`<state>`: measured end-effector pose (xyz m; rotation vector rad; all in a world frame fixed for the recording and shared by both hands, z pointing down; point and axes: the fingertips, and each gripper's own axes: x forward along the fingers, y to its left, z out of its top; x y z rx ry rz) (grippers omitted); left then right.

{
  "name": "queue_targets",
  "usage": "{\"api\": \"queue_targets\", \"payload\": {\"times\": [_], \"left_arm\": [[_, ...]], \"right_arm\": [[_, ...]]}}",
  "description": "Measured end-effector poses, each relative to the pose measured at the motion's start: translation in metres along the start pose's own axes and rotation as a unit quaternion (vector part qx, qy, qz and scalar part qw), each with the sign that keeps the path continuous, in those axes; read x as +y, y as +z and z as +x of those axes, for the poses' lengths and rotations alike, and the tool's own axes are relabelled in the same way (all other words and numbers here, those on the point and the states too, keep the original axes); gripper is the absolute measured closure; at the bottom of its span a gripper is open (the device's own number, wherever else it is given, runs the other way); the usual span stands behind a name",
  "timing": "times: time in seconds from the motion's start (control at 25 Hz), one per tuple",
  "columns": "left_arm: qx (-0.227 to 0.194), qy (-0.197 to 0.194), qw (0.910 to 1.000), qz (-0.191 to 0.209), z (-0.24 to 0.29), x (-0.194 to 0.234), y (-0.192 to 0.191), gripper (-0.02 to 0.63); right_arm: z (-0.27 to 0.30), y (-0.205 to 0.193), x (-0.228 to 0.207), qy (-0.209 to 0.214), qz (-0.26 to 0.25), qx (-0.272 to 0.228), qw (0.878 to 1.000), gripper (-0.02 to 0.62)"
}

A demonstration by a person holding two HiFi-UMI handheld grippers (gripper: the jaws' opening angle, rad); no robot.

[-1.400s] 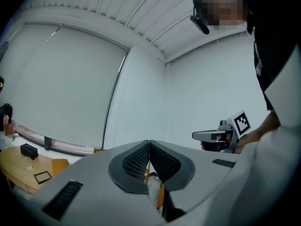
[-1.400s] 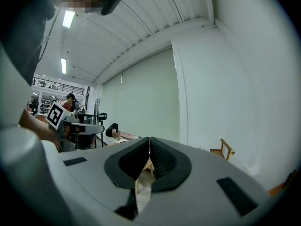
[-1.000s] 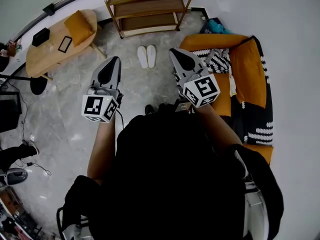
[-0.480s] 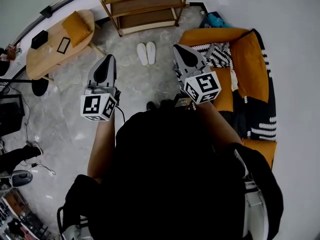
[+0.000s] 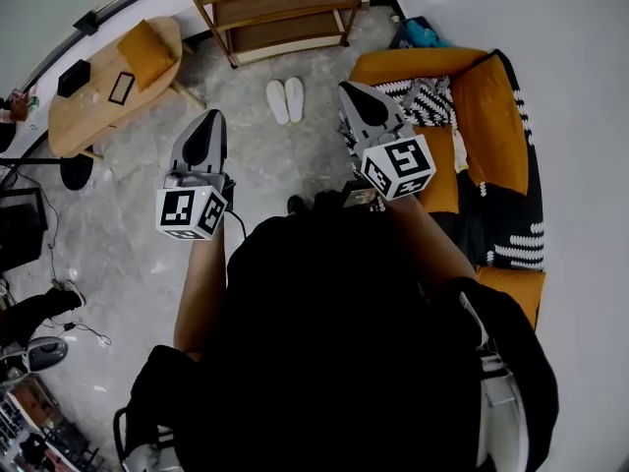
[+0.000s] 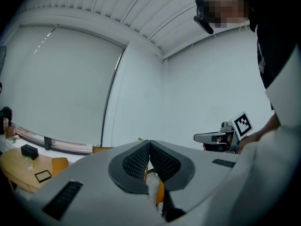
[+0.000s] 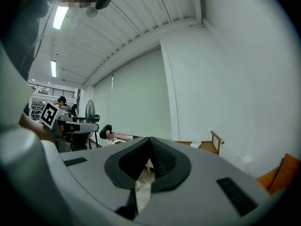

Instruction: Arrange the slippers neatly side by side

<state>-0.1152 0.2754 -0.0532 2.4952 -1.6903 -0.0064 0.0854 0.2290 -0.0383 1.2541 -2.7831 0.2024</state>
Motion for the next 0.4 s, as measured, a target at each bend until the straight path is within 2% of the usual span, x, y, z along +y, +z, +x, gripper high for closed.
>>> {"api": "queue_targets", "payload": {"times": [0.4], "left_arm": [[-0.003,-0.008,0.9999,-0.008,0.0026,-0.0012,-0.0024,0.589]], "right_arm": [[-0.0032,-0.0027,-0.0023,-0.006,0.001,0.001,1.000,0.563]]}}
